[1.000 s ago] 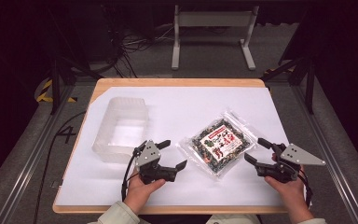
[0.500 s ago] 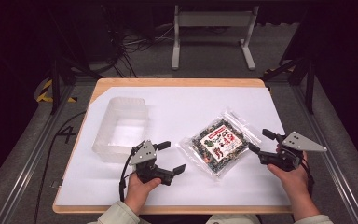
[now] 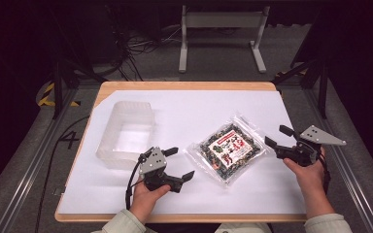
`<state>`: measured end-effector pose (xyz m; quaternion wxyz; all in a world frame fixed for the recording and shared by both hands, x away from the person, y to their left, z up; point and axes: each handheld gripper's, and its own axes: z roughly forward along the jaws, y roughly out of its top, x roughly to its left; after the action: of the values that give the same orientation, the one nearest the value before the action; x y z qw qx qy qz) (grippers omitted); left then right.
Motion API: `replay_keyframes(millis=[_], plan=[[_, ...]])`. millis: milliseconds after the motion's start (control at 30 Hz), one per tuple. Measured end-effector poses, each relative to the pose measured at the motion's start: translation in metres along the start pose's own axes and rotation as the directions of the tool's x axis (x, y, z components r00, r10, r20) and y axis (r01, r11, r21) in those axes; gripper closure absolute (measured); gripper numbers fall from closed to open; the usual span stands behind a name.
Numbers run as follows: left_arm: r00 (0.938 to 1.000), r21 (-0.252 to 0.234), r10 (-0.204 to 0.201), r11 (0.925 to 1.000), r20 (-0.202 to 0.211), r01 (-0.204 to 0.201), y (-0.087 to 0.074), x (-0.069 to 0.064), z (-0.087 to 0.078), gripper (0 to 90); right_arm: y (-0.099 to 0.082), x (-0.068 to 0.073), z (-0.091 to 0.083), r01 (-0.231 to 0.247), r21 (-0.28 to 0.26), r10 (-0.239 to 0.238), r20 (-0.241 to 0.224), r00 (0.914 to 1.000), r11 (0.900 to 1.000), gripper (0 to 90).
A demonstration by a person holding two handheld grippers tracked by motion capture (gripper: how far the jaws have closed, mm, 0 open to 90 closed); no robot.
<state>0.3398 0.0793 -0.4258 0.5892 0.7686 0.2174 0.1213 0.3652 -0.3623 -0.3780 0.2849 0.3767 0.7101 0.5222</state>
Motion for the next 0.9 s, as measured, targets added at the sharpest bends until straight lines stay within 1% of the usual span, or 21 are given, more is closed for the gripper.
replay_keyframes(millis=[67, 100, 133, 167, 200, 233, 300, 367, 400, 433, 467, 533, 567, 600, 633, 667, 700, 733, 767, 800, 900], plan=[[0.9998, 0.024, 0.017, 0.9996, -0.011, -0.016, 0.0, -0.001, 0.001, 7.4, 0.001, -0.002, 0.003, -0.007, 0.004, 0.007, 0.0, 1.0, 1.0, 23.2], [0.9996, 0.028, 0.019, 0.9994, -0.02, -0.019, 0.0, -0.001, 0.002, 8.0, 0.001, -0.004, 0.004, -0.011, 0.008, 0.011, -0.002, 0.9999, 0.9999, 22.9], [0.9998, 0.031, 0.006, 0.9995, -0.018, -0.006, -0.001, -0.001, 0.002, 8.2, 0.0, -0.005, 0.006, -0.013, 0.014, 0.013, -0.006, 0.9999, 0.9998, 22.3], [0.9998, 0.031, 0.006, 0.9995, -0.018, -0.006, -0.001, -0.001, 0.002, 8.2, 0.0, -0.006, 0.008, -0.017, 0.023, 0.017, -0.014, 0.9998, 0.9996, 21.8], [0.9998, 0.034, -0.004, 0.9994, -0.017, 0.004, 0.0, -0.001, 0.002, 8.3, 0.0, -0.008, 0.011, -0.017, 0.041, 0.018, -0.016, 0.9997, 0.999, 21.5], [0.9999, 0.034, -0.009, 0.9994, -0.013, 0.01, 0.0, -0.001, 0.002, 8.3, 0.0, -0.008, 0.011, -0.017, 0.041, 0.018, -0.016, 0.9997, 0.999, 21.5], [0.9998, 0.036, -0.011, 0.9993, -0.019, 0.012, 0.0, -0.001, 0.002, 8.3, -0.001, -0.011, 0.014, -0.018, 0.053, 0.018, 0.002, 0.9998, 0.9984, 21.0], [0.9997, 0.039, -0.023, 0.999, -0.008, 0.023, 0.0, 0.0, 0.002, 9.1, -0.002, -0.015, 0.017, -0.032, 0.063, 0.031, 0.013, 0.9994, 0.9975, 20.7], [0.9997, 0.042, -0.02, 0.9989, -0.012, 0.021, 0.0, 0.0, 0.002, 9.6, -0.003, -0.017, 0.019, -0.033, 0.067, 0.032, 0.019, 0.9993, 0.9972, 20.8], [0.9995, 0.046, -0.029, 0.9985, -0.014, 0.029, -0.001, 0.0, 0.003, 9.6, -0.004, -0.018, 0.02, -0.045, 0.077, 0.044, 0.02, 0.9988, 0.996, 21.3], [0.9995, 0.046, -0.031, 0.9984, -0.006, 0.032, -0.001, 0.001, 0.003, 9.6, -0.005, -0.02, 0.022, -0.054, 0.089, 0.053, 0.019, 0.9984, 0.9946, 21.8], [0.9995, 0.044, -0.033, 0.9985, 0.003, 0.033, -0.001, 0.001, 0.004, 10.6, -0.008, -0.023, 0.026, -0.074, 0.119, 0.07, 0.03, 0.997, 0.9901, 22.2], [0.9991, 0.049, -0.035, 0.9982, 0.023, 0.034, -0.001, 0.002, 0.004, 12.8, -0.01, -0.025, 0.028, -0.085, 0.133, 0.08, 0.038, 0.996, 0.9875, 22.5], [0.9993, 0.053, -0.028, 0.9982, 0.024, 0.027, -0.002, 0.001, 0.004, 15.8, -0.011, -0.027, 0.029, -0.092, 0.147, 0.086, 0.046, 0.9952, 0.9848, 22.7], [0.9993, 0.053, -0.028, 0.9982, 0.024, 0.027, -0.002, 0.001, 0.004, 16.5, -0.013, -0.028, 0.031, -0.105, 0.161, 0.097, 0.055, 0.9937, 0.9813, 23.4], [0.9998, 0.065, -0.011, 0.9978, 0.015, 0.01, -0.002, -0.001, 0.005, 16.4, -0.014, -0.03, 0.033, -0.107, 0.174, 0.097, 0.065, 0.9932, 0.9789, 24.2], [1.0, 0.064, 0.0, 0.9979, 0.007, 0.0, -0.001, -0.002, 0.005, 15.6, -0.016, -0.032, 0.036, -0.117, 0.188, 0.105, 0.075, 0.9917, 0.9752, 24.4], [1.0, 0.057, 0.001, 0.9984, 0.003, -0.001, -0.002, -0.003, 0.006, 14.8, -0.017, -0.033, 0.037, -0.123, 0.197, 0.11, 0.077, 0.991, 0.9727, 24.9], [1.0, 0.057, 0.001, 0.9984, 0.003, -0.001, -0.002, -0.003, 0.006, 14.8, -0.017, -0.033, 0.037, -0.123, 0.197, 0.11, 0.077, 0.991, 0.9727, 24.9], [0.9999, 0.059, -0.01, 0.9982, 0.003, 0.01, -0.002, -0.003, 0.005, 14.8, -0.019, -0.034, 0.039, -0.132, 0.209, 0.118, 0.079, 0.9899, 0.9691, 25.4], [1.0, 0.061, -0.003, 0.9981, 0.002, 0.003, -0.003, -0.004, 0.005, 16.5, -0.024, -0.036, 0.045, -0.137, 0.253, 0.124, 0.067, 0.99, 0.9577, 27.9]])
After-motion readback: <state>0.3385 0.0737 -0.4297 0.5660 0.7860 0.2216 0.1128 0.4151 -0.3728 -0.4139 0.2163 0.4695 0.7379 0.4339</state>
